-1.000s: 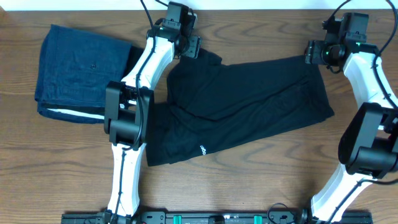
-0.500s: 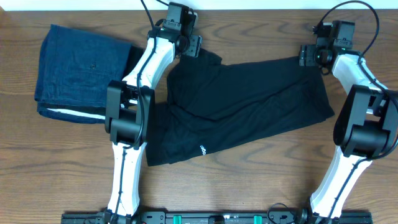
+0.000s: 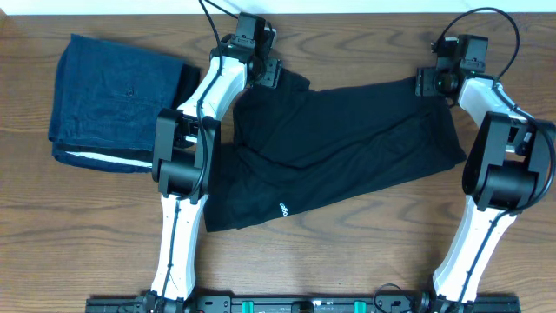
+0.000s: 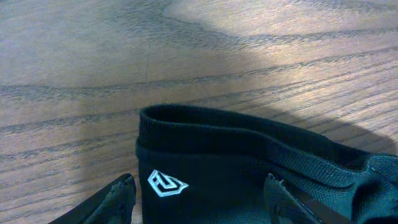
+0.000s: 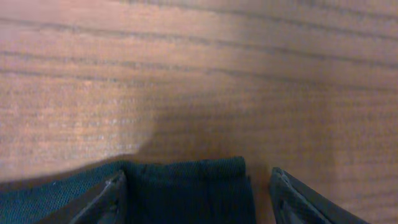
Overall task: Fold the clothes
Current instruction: 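Hold the shirt's top edge with both grippers near the far side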
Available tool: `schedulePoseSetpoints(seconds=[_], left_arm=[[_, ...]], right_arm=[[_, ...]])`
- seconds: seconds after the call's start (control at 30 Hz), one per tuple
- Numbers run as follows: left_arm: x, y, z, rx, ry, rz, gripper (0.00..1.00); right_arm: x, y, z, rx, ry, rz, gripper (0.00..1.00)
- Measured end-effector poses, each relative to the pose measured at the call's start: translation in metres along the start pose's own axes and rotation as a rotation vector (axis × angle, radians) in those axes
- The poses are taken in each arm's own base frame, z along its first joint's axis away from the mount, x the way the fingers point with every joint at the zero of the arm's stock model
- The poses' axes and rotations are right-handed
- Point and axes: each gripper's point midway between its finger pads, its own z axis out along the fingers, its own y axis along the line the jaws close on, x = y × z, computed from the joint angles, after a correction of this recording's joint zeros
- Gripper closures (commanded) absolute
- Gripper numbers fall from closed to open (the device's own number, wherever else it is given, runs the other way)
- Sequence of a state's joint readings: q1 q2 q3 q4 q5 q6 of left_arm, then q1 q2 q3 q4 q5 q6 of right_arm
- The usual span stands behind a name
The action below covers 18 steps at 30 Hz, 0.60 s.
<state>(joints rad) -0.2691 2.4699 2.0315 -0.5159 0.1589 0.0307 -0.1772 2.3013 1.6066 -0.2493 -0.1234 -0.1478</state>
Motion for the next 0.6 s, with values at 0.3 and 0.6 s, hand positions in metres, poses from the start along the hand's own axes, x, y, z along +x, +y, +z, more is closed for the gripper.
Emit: schedulePoseSetpoints(seconds=[0.3, 0.6], left_arm=[[0.0, 0.0, 0.0, 0.0, -0.001, 0.0, 0.32], [-0.018, 0.0, -0.001, 0.002, -0.075, 0.008, 0.38]], right_arm=[[-0.001, 0.001, 0.002, -0.008, -0.005, -0.002, 0.33], [-0.001, 0.001, 0.001, -0.005, 0.0, -0.001, 0.3]])
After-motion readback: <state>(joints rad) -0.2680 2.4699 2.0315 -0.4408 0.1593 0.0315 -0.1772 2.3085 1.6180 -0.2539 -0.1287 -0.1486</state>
